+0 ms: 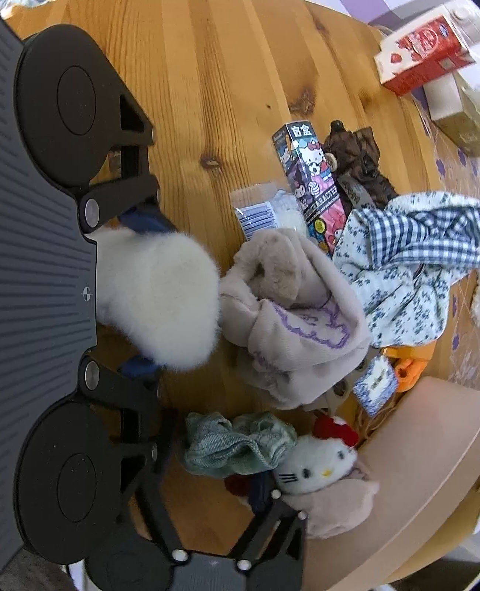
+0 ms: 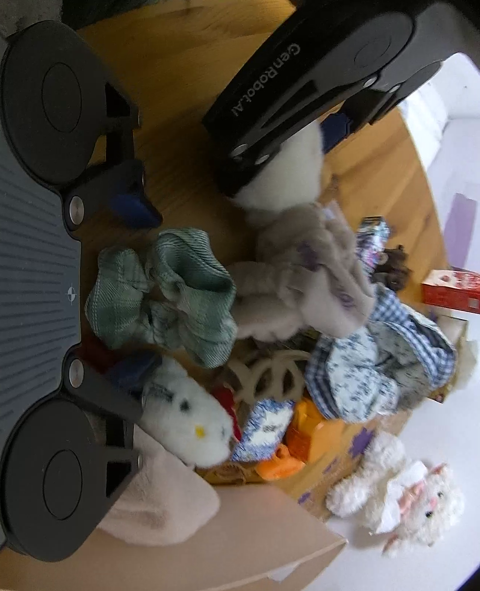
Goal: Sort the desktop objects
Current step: 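Grasp the white fluffy pouch with the left tool while the right grasps the green scrunchie, then carry both soft items over the beige basket and open both tools, then move both tools back to the table and grasp the checked floral cloth with the left, then grasp the beige fleece with the right tool while the left lifts the checked cloth, then carry the cloth and fleece into the basket and open both tools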
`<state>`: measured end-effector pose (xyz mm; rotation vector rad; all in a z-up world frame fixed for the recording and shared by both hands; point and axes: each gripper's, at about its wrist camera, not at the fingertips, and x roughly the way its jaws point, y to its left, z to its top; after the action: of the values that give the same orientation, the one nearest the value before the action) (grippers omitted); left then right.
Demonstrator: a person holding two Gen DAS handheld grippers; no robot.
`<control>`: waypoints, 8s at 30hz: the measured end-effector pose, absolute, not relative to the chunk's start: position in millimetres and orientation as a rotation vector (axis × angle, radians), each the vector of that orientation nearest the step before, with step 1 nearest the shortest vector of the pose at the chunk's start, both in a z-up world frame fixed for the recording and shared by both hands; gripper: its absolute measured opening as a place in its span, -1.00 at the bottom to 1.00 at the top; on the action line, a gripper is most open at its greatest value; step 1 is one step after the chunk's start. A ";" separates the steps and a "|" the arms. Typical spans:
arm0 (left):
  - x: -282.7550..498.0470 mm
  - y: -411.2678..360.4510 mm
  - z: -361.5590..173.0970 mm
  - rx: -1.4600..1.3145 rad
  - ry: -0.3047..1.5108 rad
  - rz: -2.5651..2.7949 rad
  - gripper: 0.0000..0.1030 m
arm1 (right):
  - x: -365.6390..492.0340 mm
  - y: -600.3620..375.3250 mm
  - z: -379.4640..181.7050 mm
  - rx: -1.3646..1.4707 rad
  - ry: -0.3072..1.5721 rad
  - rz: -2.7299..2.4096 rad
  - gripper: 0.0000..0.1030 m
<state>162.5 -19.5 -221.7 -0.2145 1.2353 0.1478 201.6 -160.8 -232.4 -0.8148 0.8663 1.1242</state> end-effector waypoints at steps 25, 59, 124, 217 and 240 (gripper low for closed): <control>156.8 -49.4 -156.5 -0.076 1.061 0.019 -0.63 | 233.5 -217.6 -171.0 -0.449 0.884 1.086 -0.66; 375.6 -189.7 -132.7 0.255 0.907 -0.203 -0.63 | 367.5 -336.7 -151.3 -0.226 0.847 0.611 -0.65; 282.0 -0.6 -89.2 0.034 0.920 0.147 0.63 | 261.3 -260.1 -139.7 -0.165 0.853 0.764 1.00; 365.5 -151.8 -52.6 0.191 0.726 -0.123 -0.73 | 329.6 -351.4 -63.9 0.039 0.672 0.447 -0.82; 384.0 -168.4 -121.1 0.235 0.978 -0.105 0.46 | 352.7 -338.1 -131.8 -0.041 0.886 0.453 -0.24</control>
<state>384.0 -168.4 -121.1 0.2354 0.9778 -0.1050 352.7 -338.1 -131.8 -0.0409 0.8859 0.4533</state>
